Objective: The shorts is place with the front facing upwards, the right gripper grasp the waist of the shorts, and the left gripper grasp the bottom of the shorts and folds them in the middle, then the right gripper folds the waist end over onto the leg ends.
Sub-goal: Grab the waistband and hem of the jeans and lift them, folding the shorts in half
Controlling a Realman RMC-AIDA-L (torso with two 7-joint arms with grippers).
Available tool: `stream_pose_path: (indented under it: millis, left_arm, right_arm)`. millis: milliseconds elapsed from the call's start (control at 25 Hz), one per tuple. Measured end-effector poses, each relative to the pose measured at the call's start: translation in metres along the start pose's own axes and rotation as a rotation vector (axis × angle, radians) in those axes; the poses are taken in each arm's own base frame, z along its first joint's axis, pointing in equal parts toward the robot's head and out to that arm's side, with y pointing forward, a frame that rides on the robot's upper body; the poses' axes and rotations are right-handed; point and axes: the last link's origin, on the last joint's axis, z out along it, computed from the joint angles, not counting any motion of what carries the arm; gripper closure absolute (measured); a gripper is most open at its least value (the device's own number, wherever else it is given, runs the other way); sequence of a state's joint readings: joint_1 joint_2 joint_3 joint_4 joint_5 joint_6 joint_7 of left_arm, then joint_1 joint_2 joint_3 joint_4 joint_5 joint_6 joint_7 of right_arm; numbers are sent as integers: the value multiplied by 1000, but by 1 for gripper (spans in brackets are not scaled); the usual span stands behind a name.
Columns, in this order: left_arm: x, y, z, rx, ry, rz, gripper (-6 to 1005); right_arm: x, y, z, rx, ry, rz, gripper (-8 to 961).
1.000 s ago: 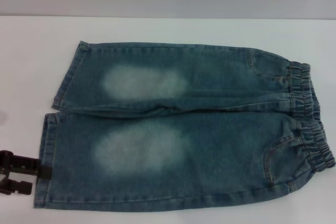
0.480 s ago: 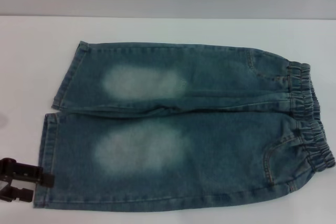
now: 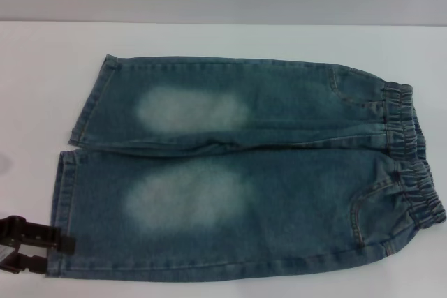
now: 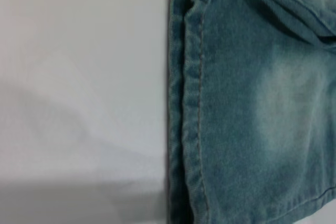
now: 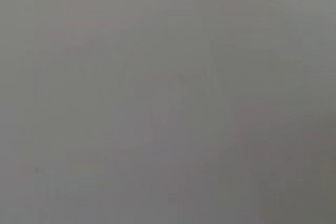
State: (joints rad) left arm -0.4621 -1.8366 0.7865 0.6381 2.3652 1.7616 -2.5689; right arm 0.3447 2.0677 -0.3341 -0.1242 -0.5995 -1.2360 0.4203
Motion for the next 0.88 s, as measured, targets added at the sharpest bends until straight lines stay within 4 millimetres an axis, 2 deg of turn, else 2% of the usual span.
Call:
stream_pose_path:
  millis: [880]
  left_arm:
    - [0,-2,-3,19,-2,1,156]
  right_arm:
    - [1,2,0,-11,5,-2,344]
